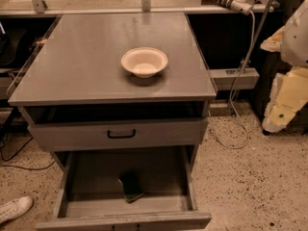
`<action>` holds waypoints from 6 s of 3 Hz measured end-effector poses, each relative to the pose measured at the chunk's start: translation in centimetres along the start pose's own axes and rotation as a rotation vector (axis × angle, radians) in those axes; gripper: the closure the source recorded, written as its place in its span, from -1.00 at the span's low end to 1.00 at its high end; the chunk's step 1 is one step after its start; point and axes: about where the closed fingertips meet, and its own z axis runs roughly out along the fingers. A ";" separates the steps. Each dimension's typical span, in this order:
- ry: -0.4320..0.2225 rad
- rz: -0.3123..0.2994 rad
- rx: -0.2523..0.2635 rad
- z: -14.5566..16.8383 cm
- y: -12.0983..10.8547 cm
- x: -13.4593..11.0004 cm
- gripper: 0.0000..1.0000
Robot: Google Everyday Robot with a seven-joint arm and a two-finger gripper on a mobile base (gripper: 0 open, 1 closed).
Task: Pick sponge from middle drawer and place on counter
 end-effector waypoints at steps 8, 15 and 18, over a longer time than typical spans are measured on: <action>0.021 0.126 -0.104 12.8 13.6 -4.5 -1.00; -0.140 0.357 -0.249 29.8 20.6 -11.6 -1.00; -0.232 0.497 -0.218 39.4 18.9 -14.3 -1.00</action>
Offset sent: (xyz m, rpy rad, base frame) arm -0.0184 0.0152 -0.0193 0.0199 0.0394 -0.0154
